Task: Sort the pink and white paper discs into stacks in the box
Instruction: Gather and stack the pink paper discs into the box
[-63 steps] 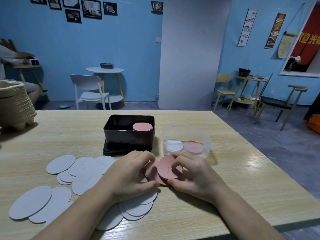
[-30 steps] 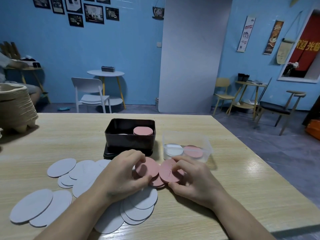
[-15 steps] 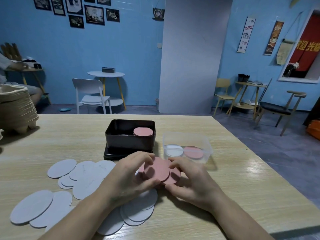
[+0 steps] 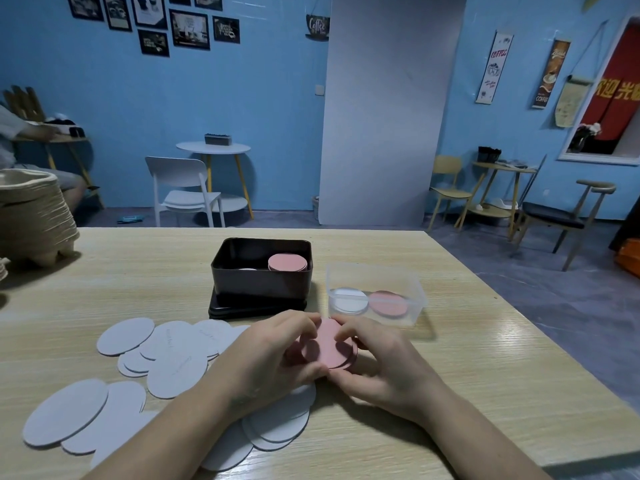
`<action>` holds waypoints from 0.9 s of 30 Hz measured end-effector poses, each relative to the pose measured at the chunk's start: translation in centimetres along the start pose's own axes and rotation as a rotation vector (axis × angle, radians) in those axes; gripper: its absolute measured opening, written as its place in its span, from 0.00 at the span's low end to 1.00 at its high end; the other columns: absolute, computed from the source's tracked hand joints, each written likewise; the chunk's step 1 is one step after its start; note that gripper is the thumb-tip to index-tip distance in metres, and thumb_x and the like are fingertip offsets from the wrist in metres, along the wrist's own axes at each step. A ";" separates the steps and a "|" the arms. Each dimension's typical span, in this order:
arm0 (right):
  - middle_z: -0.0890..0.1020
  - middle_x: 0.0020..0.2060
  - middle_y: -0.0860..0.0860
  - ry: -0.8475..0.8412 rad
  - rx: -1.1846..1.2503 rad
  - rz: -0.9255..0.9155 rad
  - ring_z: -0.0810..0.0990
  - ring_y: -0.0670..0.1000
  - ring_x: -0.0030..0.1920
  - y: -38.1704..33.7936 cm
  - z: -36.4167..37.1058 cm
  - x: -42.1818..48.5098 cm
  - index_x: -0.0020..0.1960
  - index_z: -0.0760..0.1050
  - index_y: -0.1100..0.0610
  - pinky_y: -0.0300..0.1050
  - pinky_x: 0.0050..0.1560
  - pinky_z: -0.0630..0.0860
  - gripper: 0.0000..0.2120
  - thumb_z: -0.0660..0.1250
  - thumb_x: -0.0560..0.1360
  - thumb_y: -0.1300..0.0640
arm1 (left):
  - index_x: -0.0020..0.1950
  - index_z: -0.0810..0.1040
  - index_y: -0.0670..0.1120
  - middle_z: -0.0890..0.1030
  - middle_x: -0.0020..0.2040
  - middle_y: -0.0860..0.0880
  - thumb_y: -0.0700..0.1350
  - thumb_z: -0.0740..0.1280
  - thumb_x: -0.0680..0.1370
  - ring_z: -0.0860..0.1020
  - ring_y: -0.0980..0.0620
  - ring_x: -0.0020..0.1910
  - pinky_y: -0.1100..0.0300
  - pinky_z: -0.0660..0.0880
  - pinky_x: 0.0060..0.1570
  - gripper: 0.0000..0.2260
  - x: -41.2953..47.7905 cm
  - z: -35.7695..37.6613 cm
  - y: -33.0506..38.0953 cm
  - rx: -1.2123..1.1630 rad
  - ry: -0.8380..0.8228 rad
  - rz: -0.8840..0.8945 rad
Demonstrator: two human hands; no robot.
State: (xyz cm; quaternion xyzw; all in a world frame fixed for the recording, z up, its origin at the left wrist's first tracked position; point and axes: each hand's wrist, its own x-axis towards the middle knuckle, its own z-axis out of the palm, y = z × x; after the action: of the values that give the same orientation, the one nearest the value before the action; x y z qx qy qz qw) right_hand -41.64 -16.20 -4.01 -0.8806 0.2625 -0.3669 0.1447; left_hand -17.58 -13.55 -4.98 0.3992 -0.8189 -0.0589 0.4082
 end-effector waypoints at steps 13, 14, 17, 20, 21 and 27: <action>0.84 0.55 0.48 -0.013 0.003 -0.005 0.78 0.35 0.59 0.7 0.1 -0.3 0.50 0.77 0.56 0.38 0.53 0.75 0.15 0.78 0.74 0.49 | 0.51 0.73 0.56 0.83 0.59 0.55 0.58 0.77 0.70 0.82 0.54 0.57 0.56 0.80 0.47 0.17 0.2 -0.1 -0.5 -0.077 -0.038 0.012; 0.85 0.56 0.48 -0.013 0.008 -0.009 0.78 0.37 0.66 0.7 0.1 -0.3 0.50 0.77 0.55 0.39 0.57 0.76 0.14 0.77 0.75 0.47 | 0.50 0.73 0.55 0.83 0.57 0.54 0.57 0.77 0.71 0.82 0.53 0.53 0.55 0.80 0.45 0.16 0.2 -0.1 -0.3 -0.075 -0.030 0.022; 0.83 0.65 0.53 -0.014 -0.011 -0.016 0.74 0.43 0.73 0.8 0.1 -0.4 0.50 0.79 0.54 0.46 0.63 0.78 0.15 0.76 0.76 0.43 | 0.48 0.73 0.52 0.80 0.50 0.53 0.52 0.79 0.73 0.78 0.49 0.44 0.51 0.78 0.41 0.15 0.3 -0.1 0.0 -0.084 -0.028 0.038; 0.82 0.67 0.54 0.002 -0.008 -0.021 0.75 0.43 0.73 0.7 0.1 -0.3 0.50 0.80 0.54 0.44 0.64 0.78 0.15 0.77 0.76 0.43 | 0.50 0.76 0.49 0.81 0.54 0.52 0.53 0.79 0.74 0.79 0.51 0.49 0.52 0.78 0.45 0.15 0.2 -0.2 -0.2 -0.088 -0.050 0.028; 0.81 0.68 0.54 0.006 -0.004 -0.025 0.75 0.43 0.72 0.6 0.0 -0.3 0.50 0.80 0.54 0.44 0.64 0.77 0.15 0.77 0.75 0.44 | 0.52 0.77 0.49 0.82 0.56 0.51 0.55 0.79 0.73 0.80 0.54 0.54 0.53 0.79 0.48 0.16 0.2 -0.2 -0.3 -0.097 -0.061 0.013; 0.85 0.58 0.49 0.013 0.036 -0.021 0.76 0.44 0.72 0.2 -0.3 -0.3 0.49 0.80 0.55 0.44 0.61 0.78 0.13 0.79 0.74 0.48 | 0.49 0.83 0.49 0.83 0.63 0.51 0.56 0.78 0.72 0.77 0.69 0.51 0.74 0.72 0.46 0.13 0.3 -0.2 -0.4 -0.131 -0.083 0.009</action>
State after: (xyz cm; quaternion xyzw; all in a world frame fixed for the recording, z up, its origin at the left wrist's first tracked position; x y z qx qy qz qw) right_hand -42.05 -16.18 -4.06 -0.8782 0.2474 -0.3788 0.1552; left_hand -17.25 -13.94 -4.83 0.3653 -0.8313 -0.1269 0.3993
